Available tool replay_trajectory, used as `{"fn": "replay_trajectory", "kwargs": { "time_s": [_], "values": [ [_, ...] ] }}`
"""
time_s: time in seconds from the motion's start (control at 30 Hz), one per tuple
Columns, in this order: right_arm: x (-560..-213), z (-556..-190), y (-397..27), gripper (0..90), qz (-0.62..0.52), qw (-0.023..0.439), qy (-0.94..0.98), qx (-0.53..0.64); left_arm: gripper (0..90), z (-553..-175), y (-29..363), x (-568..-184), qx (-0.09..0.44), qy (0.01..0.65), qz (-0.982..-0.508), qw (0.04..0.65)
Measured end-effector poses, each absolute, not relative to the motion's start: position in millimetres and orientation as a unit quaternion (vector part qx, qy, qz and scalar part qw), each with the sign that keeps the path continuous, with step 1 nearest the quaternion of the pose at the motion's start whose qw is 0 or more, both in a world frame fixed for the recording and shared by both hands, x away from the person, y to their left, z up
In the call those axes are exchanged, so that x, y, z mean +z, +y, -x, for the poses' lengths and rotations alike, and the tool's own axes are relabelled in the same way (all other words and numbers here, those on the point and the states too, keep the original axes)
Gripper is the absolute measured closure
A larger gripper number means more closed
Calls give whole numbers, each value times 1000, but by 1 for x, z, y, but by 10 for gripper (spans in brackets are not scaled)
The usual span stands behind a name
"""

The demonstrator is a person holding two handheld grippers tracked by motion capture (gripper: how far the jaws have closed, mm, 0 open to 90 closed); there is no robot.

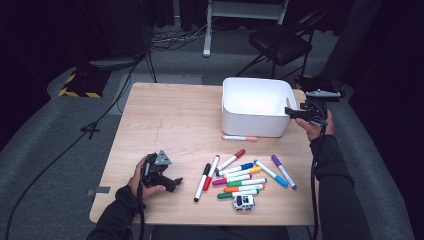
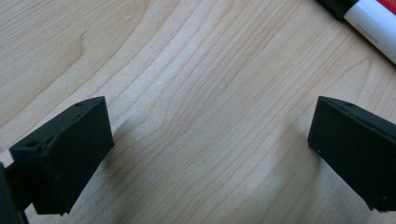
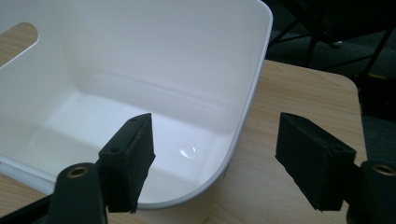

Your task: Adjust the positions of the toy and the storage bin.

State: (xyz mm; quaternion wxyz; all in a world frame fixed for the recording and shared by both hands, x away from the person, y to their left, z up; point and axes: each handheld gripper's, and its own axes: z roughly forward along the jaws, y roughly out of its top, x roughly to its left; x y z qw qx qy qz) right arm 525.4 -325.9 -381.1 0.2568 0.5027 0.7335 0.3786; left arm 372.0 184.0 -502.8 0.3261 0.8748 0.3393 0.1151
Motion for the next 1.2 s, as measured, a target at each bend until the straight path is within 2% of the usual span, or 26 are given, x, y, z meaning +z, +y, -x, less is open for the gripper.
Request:
{"fn": "replay_trajectory", "kwargs": {
  "time_s": [0.2,0.3,1.2],
  "values": [
    [-388,-530,-327,351,-504,224,731,403,2,-372,184,-503,113,340,-875,327],
    [-390,-531,-321,325,-500,216,738,397,2,-372,183,-503,109,342,-874,328],
    [-392,-494,-296,341,-455,188,782,381,5,-370,181,-504,112,350,-870,330]
  ]
}}
